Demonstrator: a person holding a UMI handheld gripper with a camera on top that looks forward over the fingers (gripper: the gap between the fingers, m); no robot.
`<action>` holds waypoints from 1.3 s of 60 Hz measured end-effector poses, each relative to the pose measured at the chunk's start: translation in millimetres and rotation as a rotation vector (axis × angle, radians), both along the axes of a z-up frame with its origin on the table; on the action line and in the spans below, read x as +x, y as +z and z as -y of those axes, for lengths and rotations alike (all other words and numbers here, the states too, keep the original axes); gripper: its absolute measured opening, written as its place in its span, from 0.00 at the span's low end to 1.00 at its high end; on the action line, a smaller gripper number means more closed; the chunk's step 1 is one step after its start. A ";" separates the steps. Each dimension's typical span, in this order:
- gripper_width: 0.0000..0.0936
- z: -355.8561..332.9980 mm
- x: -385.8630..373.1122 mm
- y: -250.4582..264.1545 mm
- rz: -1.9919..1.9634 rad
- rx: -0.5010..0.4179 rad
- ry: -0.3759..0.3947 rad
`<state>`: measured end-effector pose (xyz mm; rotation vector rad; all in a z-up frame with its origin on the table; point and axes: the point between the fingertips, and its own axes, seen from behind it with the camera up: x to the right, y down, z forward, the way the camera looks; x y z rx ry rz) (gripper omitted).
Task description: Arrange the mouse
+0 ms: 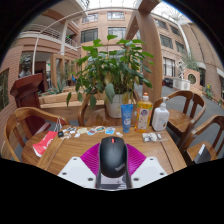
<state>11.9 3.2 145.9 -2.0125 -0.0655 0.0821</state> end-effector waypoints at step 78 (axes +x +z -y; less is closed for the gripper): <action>0.91 239.9 68.5 18.4 0.082 -0.136 -0.116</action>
